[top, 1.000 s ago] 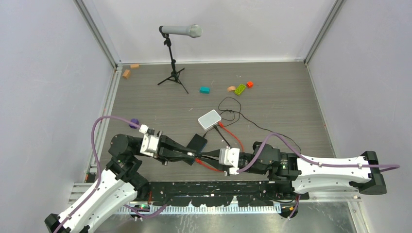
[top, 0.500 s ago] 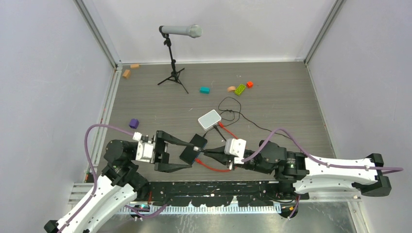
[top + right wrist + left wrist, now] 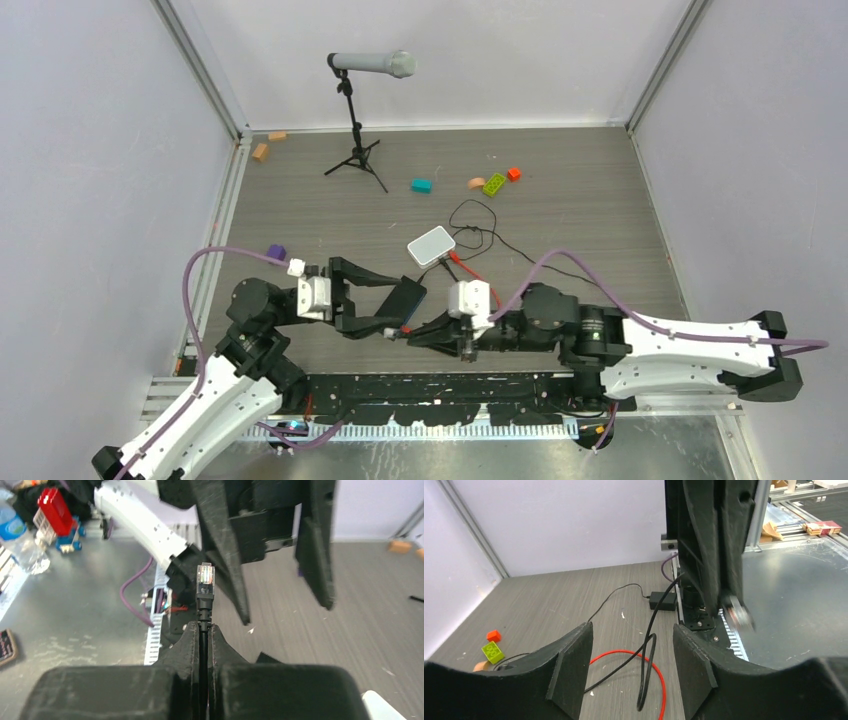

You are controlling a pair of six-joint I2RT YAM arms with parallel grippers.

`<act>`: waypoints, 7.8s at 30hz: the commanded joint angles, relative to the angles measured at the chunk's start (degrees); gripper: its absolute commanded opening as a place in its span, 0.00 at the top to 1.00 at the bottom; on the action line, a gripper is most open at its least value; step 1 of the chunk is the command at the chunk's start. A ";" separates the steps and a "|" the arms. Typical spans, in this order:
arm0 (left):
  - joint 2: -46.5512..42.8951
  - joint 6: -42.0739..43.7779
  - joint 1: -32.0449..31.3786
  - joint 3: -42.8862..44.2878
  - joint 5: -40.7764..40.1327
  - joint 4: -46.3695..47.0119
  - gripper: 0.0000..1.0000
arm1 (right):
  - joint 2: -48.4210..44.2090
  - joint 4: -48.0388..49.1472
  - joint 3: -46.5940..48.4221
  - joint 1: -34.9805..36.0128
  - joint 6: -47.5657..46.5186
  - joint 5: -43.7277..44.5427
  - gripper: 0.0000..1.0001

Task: Insert the plug into the switch port
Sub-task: Pick up the connector from the center of the board, then insert the connector into the switch port.

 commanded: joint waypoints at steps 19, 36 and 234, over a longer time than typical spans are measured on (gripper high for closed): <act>2.42 -1.75 -0.16 0.05 4.95 1.09 0.41 | 3.51 -0.10 1.29 -0.02 0.47 -4.94 0.99; 8.15 -19.45 -0.10 4.28 -22.55 -10.37 0.49 | 1.65 -0.97 -0.81 -0.01 -0.66 3.77 1.00; 68.37 -26.42 -7.02 -4.52 -4.89 23.44 0.51 | 41.36 44.74 -8.50 -27.19 -1.35 11.67 0.99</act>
